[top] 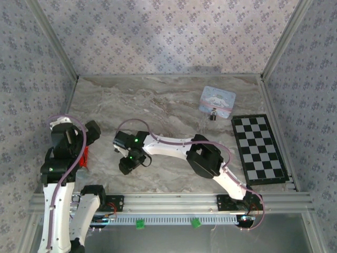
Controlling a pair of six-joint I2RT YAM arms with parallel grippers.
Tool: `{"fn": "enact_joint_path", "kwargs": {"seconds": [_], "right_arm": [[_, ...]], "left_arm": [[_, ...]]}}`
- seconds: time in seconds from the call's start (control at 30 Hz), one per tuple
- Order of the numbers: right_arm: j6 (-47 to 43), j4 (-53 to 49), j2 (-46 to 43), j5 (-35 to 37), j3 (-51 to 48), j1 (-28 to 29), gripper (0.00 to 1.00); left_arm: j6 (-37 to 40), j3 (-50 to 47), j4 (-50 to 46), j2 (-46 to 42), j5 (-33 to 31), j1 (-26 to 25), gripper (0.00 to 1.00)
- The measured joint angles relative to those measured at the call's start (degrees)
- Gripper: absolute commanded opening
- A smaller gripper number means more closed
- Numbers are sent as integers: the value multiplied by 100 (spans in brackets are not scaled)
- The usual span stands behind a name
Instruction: Unlock the padlock with the key
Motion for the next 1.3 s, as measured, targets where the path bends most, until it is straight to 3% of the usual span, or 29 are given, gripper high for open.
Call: {"fn": "enact_joint_path", "kwargs": {"seconds": [0.3, 1.3], "right_arm": [[61, -601, 664, -79, 844, -2, 33], [208, -1384, 1252, -125, 1786, -17, 21]], "left_arm": [[0, 0, -20, -52, -105, -116, 100], [42, -13, -15, -48, -83, -153, 100]]}}
